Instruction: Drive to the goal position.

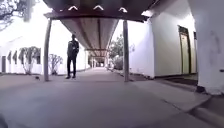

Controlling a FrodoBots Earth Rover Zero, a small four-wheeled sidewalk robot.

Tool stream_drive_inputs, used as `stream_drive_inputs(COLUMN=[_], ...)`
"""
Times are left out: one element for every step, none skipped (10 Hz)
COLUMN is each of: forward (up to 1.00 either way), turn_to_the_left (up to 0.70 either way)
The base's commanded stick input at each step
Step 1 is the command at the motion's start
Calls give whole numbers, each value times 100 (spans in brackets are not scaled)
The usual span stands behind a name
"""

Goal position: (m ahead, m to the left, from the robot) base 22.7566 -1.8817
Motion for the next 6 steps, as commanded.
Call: stream_drive_inputs(forward=[66,66,66,66,66,66], turn_to_the_left=[0,0,0,0,0,0])
